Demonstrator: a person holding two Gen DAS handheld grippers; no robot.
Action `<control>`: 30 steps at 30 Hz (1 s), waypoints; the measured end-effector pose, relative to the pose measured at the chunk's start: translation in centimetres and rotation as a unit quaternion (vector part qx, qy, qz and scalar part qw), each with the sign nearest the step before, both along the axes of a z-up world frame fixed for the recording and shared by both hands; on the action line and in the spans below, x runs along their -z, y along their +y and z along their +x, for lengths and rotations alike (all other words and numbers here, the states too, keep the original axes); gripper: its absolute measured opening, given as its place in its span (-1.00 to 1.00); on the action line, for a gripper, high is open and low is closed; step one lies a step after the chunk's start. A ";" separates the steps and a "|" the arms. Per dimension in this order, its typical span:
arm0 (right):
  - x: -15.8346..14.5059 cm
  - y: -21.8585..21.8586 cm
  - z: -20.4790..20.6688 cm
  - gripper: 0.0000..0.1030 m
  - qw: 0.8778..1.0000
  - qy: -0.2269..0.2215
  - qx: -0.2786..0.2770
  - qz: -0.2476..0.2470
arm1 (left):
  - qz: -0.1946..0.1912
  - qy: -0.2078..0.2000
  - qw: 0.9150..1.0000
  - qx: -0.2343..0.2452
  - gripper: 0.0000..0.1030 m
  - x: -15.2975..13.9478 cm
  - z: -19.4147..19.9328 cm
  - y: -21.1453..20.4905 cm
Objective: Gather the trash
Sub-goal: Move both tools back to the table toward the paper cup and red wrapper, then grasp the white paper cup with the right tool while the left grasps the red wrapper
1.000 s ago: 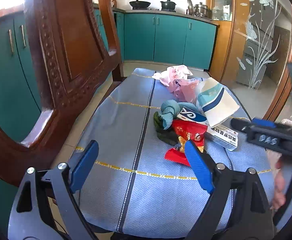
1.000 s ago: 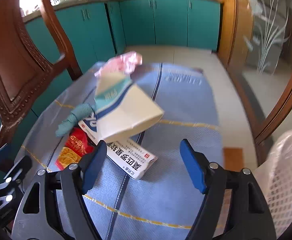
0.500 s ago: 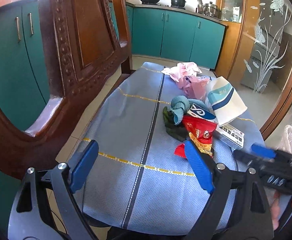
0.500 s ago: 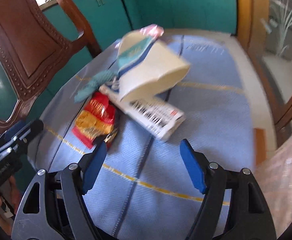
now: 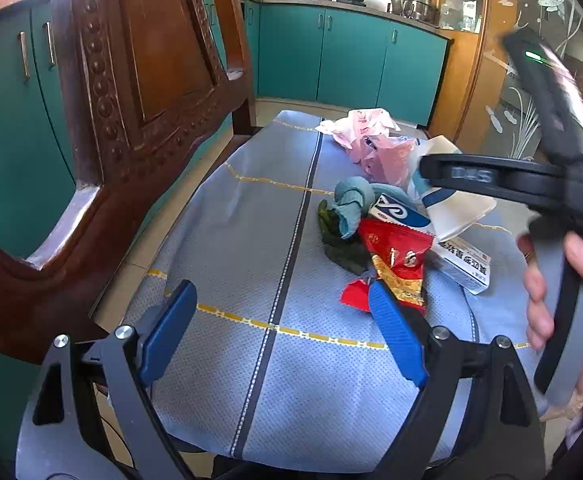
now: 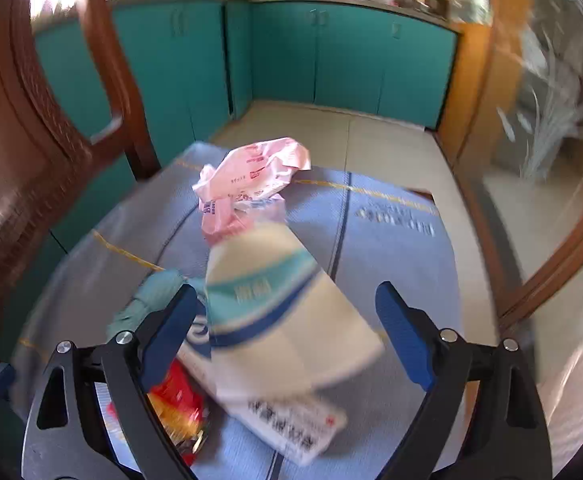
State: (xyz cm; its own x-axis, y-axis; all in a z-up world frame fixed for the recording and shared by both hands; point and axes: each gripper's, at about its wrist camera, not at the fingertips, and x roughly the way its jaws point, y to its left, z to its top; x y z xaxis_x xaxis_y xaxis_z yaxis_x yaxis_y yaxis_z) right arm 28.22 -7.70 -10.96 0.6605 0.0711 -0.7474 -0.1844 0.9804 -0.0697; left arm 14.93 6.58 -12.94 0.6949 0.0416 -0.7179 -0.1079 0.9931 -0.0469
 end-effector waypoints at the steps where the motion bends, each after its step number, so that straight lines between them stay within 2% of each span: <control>1: 0.3 0.5 0.5 0.73 1.000 0.008 -0.009 -0.014 | 0.000 0.002 1.000 0.000 0.71 0.1 0.1 0.0; 3: 0.8 0.9 0.7 0.72 0.999 0.017 -0.018 -0.030 | -0.002 0.007 1.000 0.003 0.71 0.3 0.5 0.0; 5: 1.3 0.7 0.3 0.49 0.999 0.025 -0.026 -0.030 | -0.014 0.009 1.000 0.009 0.71 0.4 0.7 0.1; 12: 0.1 -1.6 -2.9 0.45 1.000 0.011 -0.014 0.015 | -0.056 0.019 0.998 0.021 0.71 0.6 1.0 0.4; 16: -2.3 -4.1 -5.4 0.45 0.999 -0.008 -0.002 0.052 | -0.076 0.032 0.994 0.066 0.77 0.5 2.5 -1.1; 19: -3.7 -5.6 -7.1 0.46 0.997 -0.018 0.002 0.070 | -0.063 0.049 0.993 0.092 0.78 1.0 3.7 -3.2; 21: -4.3 -6.3 -8.3 0.46 0.997 -0.025 0.001 0.071 | -0.026 0.065 0.992 0.104 0.74 1.6 4.5 -4.7; 23: -4.6 -6.5 -9.4 0.45 0.997 -0.028 -0.004 0.067 | 0.022 0.078 0.991 0.111 0.31 2.5 4.8 -5.9; 24: -4.6 -6.5 -9.8 0.45 0.998 -0.030 -0.005 0.064 | 0.041 0.089 0.988 0.116 -0.10 3.0 4.8 -6.4; 27: -4.7 -6.5 -11.7 0.45 0.998 -0.041 -0.009 0.042 | 0.058 0.079 0.989 0.112 -0.33 3.2 4.0 -6.5; 30: -4.4 -6.4 -13.1 0.45 0.998 -0.044 -0.012 0.035 | 0.068 0.061 0.990 0.109 -0.40 2.8 2.6 -6.2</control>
State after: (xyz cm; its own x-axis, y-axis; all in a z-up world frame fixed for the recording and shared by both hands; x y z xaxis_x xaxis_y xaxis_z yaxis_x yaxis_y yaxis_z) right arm 15.16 -14.13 -6.53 0.7208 0.1373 -0.6795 -0.2041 0.9788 -0.0187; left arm 17.54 0.34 -15.75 0.6065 0.0023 -0.7951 0.1125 0.9897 0.0886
